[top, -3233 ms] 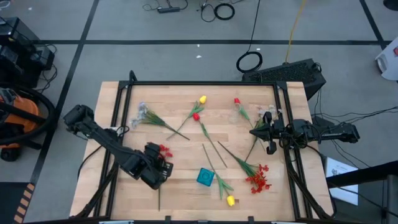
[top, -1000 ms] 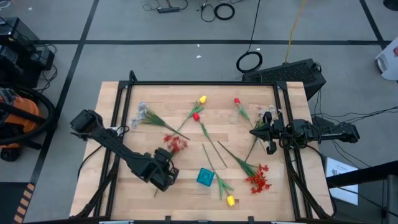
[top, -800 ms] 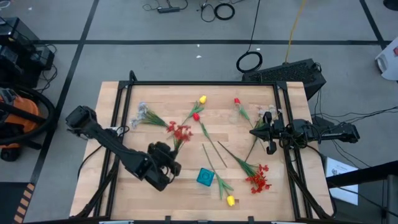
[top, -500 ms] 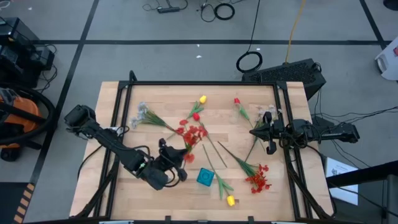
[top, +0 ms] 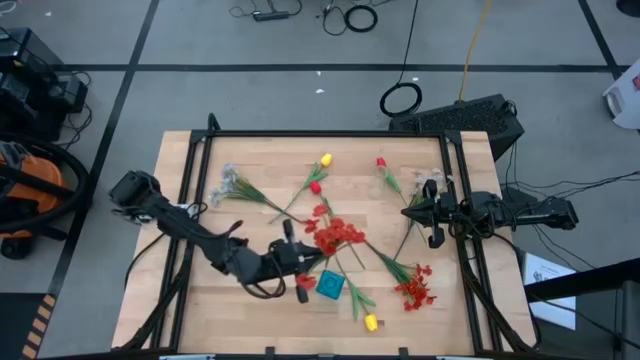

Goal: Sort flowers into vase by color
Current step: Put the left orange flowers into the blue vase

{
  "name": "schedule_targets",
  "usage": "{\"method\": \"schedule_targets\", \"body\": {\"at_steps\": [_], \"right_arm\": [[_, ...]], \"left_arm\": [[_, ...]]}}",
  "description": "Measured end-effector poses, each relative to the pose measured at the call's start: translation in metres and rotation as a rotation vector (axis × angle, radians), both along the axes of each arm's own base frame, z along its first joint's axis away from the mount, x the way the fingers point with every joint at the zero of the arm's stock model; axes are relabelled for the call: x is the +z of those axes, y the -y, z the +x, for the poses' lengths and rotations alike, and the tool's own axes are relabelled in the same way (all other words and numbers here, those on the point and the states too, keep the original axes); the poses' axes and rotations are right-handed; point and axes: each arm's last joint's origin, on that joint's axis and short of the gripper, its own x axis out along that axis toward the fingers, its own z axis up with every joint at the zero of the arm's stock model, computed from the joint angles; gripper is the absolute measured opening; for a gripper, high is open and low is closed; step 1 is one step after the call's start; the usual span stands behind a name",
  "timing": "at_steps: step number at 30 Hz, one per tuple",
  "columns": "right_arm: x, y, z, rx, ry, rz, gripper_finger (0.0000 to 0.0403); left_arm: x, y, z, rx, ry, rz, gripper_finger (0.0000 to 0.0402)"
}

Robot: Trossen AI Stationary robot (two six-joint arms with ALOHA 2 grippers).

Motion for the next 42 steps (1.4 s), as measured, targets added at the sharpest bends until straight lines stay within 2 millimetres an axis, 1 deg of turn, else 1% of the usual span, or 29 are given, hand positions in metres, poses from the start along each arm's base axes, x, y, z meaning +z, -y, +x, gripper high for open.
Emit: {"method": "schedule_targets", "body": {"at_steps": [3,7,19,22,26,33,42], "right_arm": [[0.000,0.000,0.000,0.000,-0.001,0.000,0.0000],[0.000,0.000,0.000,0.000,-0.001,0.000,0.0000],[0.000,0.000,0.000,0.000,-0.001,0.000,0.0000],[0.000,0.000,0.000,0.000,0.000,0.000,0.0000],[0.000,0.000,0.000,0.000,0.000,0.000,0.0000],[0.000,0.000,0.000,0.000,-0.001,0.000,0.0000],[0.000,0.000,0.000,0.000,0.000,0.000,0.0000]], "left_arm": [[-0.004,-0.004,0.008,-0.047,0.022,-0.016,0.0008],[-0.004,-0.005,0.012,-0.117,0.054,-0.029,0.0008],[-0.005,0.011,0.004,-0.171,0.051,-0.030,0.0008],[-0.008,0.014,0.003,-0.175,0.018,-0.020,0.0009],[-0.026,0.018,0.011,-0.162,-0.018,-0.020,0.0010],[-0.057,0.017,0.028,-0.130,-0.047,-0.009,0.0011],[-0.092,0.026,0.037,-0.109,-0.103,-0.027,0.0011]]}}
